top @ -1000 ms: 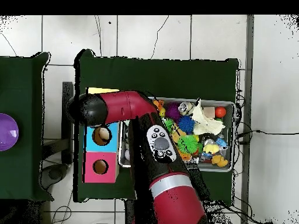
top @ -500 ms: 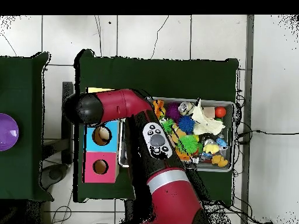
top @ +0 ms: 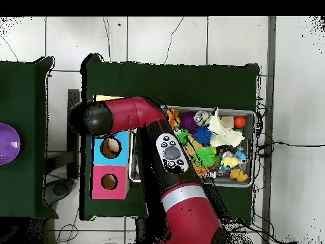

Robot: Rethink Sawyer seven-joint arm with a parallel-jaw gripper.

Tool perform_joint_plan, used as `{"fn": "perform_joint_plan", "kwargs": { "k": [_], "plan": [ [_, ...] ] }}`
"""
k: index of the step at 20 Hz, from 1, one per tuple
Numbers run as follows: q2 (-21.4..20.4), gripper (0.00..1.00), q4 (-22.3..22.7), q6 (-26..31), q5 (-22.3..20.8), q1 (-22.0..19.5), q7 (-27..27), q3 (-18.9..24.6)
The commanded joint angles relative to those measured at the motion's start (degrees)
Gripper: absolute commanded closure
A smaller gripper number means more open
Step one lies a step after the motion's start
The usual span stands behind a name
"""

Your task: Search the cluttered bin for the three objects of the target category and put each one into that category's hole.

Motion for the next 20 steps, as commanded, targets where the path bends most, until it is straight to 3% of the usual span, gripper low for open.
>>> {"fn": "perform_joint_plan", "kwargs": {
  "k": [1, 7, 11, 20],
  "plan": [
    [1.6, 1.0, 2.9, 4.9, -0.7, -3.4, 0.1, 1.0],
    [2.6, 1.0, 0.7, 2.3, -4.1, -3.8, -0.1, -1.2],
    [2.8, 1.0, 1.6, -1.6, -6.7, -4.0, 0.2, -2.1],
    [4.0, 1.0, 1.0, -4.6, -8.6, -2.4, 3.2, -2.7]
  ]
}}
